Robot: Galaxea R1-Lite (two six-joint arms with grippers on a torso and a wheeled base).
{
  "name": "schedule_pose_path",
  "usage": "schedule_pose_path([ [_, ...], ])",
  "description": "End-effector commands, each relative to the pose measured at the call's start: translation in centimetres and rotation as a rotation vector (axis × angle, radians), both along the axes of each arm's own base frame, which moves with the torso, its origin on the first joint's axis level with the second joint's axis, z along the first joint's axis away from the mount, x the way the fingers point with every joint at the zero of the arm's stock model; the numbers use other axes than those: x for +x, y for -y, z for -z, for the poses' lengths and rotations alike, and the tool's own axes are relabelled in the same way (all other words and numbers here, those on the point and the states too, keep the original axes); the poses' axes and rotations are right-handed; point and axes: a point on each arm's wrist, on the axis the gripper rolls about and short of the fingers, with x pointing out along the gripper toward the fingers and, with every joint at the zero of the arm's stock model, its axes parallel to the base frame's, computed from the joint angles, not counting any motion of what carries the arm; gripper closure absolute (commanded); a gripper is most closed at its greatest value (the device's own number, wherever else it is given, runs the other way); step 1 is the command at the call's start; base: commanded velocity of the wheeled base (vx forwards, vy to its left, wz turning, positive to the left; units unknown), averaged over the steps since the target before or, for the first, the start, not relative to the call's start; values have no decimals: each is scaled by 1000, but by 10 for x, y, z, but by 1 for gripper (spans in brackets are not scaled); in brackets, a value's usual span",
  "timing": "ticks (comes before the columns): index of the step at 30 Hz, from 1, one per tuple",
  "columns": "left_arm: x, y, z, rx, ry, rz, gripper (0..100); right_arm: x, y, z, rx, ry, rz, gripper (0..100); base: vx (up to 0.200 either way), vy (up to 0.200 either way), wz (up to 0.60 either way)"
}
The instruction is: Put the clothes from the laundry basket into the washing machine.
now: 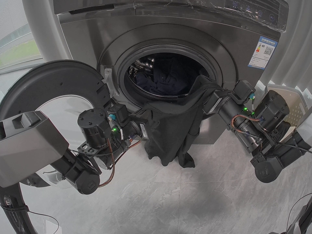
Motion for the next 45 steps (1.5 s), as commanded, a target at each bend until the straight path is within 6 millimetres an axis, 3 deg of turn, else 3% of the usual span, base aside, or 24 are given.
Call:
schedule_pose_path([
  [1, -2, -4, -5, -6, 9, -6, 100, -1, 0, -1, 1, 2, -1, 100, 0, 0, 0],
  [11, -7, -5, 12, 27, -42, 6, 100, -3, -4, 0, 1, 0, -15, 100, 0, 0, 0],
  [12, -4, -3, 20, 36, -57, 5, 0, -3, -4, 0, -1, -2, -18, 100, 0, 0, 0],
  [25, 14, 13, 51, 55, -90, 22, 0, -5, -4, -1, 0, 3, -19, 100, 0, 0, 0],
  [37, -7, 35, 39, 44, -62, 121, 0, -5, -4, -1, 0, 1, -19, 100, 0, 0, 0],
  [45, -10, 51, 30, 23, -32, 174, 0, -4, -4, 0, 0, -1, -18, 100, 0, 0, 0],
])
